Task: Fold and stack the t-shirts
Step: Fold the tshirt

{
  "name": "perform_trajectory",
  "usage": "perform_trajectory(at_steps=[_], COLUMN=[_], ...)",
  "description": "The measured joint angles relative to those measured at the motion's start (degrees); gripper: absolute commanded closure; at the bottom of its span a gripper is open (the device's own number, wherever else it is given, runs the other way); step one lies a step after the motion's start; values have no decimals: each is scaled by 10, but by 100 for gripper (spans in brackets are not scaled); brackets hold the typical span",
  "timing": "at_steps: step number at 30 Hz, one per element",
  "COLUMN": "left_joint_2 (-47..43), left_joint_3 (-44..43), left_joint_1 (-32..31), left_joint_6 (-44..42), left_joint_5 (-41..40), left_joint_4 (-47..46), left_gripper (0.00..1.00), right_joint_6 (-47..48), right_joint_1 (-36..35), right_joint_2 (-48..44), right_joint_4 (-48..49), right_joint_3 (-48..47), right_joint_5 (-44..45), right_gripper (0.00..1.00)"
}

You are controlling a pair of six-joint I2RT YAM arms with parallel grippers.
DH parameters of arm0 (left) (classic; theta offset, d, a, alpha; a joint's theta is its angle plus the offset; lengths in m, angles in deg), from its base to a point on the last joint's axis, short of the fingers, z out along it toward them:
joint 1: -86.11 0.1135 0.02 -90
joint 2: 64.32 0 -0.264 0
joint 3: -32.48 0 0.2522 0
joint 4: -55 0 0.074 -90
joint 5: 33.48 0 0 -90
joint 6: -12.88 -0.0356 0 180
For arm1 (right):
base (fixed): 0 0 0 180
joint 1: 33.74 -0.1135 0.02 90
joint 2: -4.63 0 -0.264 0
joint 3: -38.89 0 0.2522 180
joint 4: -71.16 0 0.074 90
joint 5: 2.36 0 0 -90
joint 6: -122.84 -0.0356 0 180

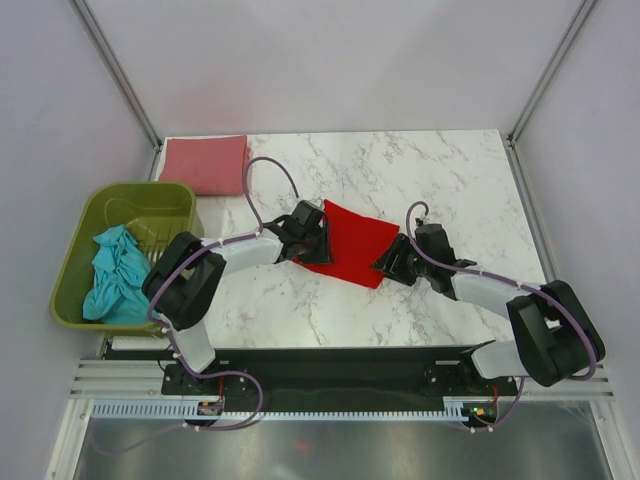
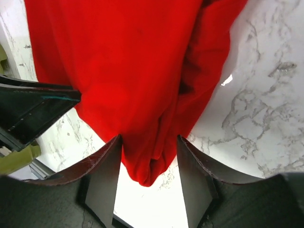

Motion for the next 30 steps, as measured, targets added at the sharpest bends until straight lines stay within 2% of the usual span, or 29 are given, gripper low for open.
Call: perform_trajectory(at_steps=[2,3,5,6,7,8,9,11,12,13,15,17,21,24,30], left_joint_2=[7,7,11,12,14,16,17,18,18,18,18,18,19,21,28], left_joint_3=[0,0,0,0,0,0,0,0,0,0,0,0,0,-1,-8], left_joint_1=[1,2,5,7,9,12,15,21,22,23,24,24,24,25,27], left_joint_6=[0,0,1,2,4,6,7,10,11,12,12,12,12,13,14], left_joint_5=[3,4,8,12,15,20,25,34,38,40,43,44,45,48,57], left_joint_4=[-5,-7,-12,-16,-19,-22,-25,-28,-29,-30,-30,-30,-30,-31,-31], left_gripper=[56,56,56,56,56,56,56,56,56,56,56,56,56,56,56], right_joint_6=[-3,-3,-4,-4,-2,-1,-1,-1,0,1,7,10,16,18,19], right_joint_1=[-3,-4,-4,-5,-5,-4,-4,-4,-4,-4,-4,-4,-4,-4,-4], right_joint_2=[1,1,4,7,11,15,17,17,16,13,-1,-24,-58,-66,-79], right_joint_4=[9,12,20,26,31,39,44,54,57,57,56,52,49,49,48], right_joint_3=[10,15,24,26,27,27,28,33,33,34,38,43,48,57,80], right_joint_5=[3,7,12,14,14,14,14,12,12,12,13,15,14,10,8], right_gripper=[57,69,81,93,95,95,90,76,62,54,46,46,60,67,67])
